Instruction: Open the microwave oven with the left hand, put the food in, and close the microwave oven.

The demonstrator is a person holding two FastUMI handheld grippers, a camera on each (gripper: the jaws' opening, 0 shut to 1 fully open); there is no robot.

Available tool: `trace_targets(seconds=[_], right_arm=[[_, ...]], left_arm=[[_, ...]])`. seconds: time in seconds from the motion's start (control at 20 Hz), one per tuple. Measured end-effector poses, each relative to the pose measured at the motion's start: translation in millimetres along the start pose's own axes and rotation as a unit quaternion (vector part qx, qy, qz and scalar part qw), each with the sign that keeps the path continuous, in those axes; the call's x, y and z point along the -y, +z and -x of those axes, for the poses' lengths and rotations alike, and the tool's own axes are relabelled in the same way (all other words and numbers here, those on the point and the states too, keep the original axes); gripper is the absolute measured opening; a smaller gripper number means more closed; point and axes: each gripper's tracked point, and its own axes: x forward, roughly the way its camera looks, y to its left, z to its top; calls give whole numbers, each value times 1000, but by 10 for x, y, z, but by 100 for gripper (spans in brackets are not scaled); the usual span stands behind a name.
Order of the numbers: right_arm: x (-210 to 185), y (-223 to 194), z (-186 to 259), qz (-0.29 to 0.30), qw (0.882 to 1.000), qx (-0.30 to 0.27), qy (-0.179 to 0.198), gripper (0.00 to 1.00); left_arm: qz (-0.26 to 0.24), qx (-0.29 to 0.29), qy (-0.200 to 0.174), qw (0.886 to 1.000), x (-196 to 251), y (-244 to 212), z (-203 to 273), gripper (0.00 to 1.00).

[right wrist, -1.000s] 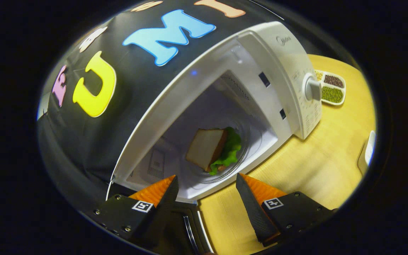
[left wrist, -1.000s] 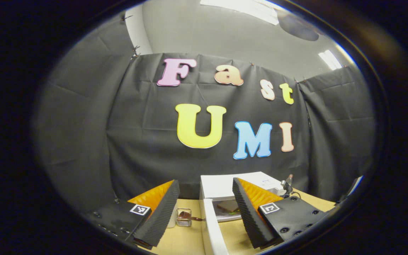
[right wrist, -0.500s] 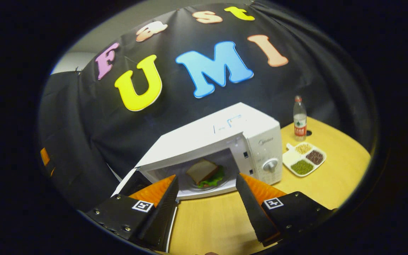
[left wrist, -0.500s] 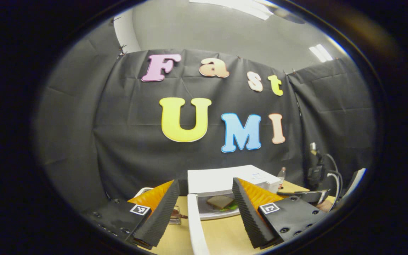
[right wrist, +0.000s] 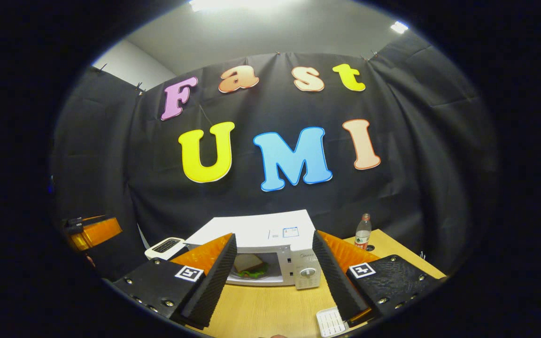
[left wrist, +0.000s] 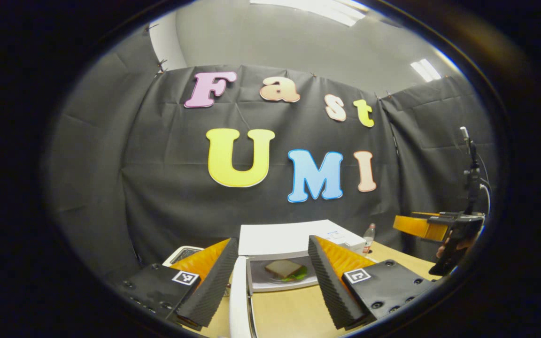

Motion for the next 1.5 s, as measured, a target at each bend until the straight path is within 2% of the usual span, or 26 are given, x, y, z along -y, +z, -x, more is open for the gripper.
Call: trace_targets(seconds=[0.35,0.6,0.65,0.8,0.85,0.9,0.95,1.05,1.2,1.25,1.5], right_arm=[[94,300,126,35,999,32,0,97],[68,315,134,56,998,41,8,96],[66,304,109,53,998,41,9,96],[120,302,91,48,998,41,-7,97],[145,310,73,47,998,42,-15,97],[171,301,70,48,998,41,-22,97],[174,291,62,50,998,40,-23,96],[184,220,33,53,998,30,-27,97],[196,139,20,44,998,18,-33,97],[200,134,28,42,998,15,-38,97],[271,165,88,59,997,19,-53,96]], left_arm=[[-2,-11,-3,1000,107,-32,84,96],[-27,-42,6,999,-60,-215,294,7],[-32,-47,2,998,-73,-253,354,12],[-45,-76,30,996,-467,-472,691,7],[-42,-92,44,994,-634,-594,789,14],[-33,-104,57,992,-790,-710,881,15],[-21,-116,70,991,-950,-826,974,7],[5,-140,86,986,-1187,-1078,1126,7],[20,-171,77,982,-1280,-1412,1277,12],[22,-180,67,981,-1262,-1490,1307,7],[17,-221,17,975,-1059,-1858,1364,7]])
